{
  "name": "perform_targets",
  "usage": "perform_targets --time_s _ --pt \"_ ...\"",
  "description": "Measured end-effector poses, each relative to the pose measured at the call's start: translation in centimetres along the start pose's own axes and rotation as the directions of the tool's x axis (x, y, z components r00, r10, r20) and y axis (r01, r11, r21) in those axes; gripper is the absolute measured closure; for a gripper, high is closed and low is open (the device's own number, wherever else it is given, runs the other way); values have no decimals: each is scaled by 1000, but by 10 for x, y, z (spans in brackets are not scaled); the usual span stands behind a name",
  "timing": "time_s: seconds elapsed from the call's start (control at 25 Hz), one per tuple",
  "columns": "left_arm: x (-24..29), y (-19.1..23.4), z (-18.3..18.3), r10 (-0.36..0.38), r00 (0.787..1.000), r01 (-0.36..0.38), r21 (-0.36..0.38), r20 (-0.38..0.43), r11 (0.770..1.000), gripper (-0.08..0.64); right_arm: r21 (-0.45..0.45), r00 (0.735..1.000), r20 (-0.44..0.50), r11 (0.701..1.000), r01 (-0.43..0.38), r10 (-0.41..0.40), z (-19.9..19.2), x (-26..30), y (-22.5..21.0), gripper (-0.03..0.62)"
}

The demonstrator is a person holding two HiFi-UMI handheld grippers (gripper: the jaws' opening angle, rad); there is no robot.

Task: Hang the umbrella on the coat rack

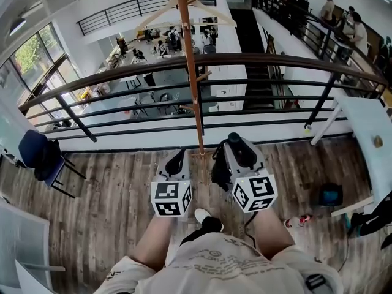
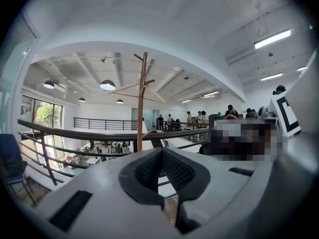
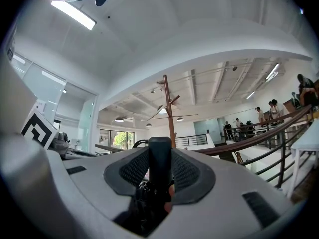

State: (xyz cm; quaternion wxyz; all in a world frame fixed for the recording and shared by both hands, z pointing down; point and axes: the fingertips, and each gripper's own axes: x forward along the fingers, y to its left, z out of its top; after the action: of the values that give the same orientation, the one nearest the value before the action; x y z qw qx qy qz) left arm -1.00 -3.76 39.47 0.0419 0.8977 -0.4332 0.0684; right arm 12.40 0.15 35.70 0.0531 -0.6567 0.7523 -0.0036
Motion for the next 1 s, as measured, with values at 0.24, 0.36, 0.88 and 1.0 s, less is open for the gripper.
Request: perform_targets --time_s 0.24,0.36,0.88,1.0 --pt "56 34 5 -10 1000 10 -4 2 1000 555 -14 1000 -8 1000 -1 1 -5 60 -15 457" --pt "91 51 14 -14 1000 14 -5 0 1000 555 -12 1000 -15 1000 4 -5 -4 97 -31 457" --pt "227 128 40 16 1000 -17 -37 -14 999 555 -11 996 -70 999 -47 46 -19 253 -78 457" --pt "248 145 22 5 999 -6 -37 -35 999 555 -5 995 -86 998 -59 58 -44 278 -77 457"
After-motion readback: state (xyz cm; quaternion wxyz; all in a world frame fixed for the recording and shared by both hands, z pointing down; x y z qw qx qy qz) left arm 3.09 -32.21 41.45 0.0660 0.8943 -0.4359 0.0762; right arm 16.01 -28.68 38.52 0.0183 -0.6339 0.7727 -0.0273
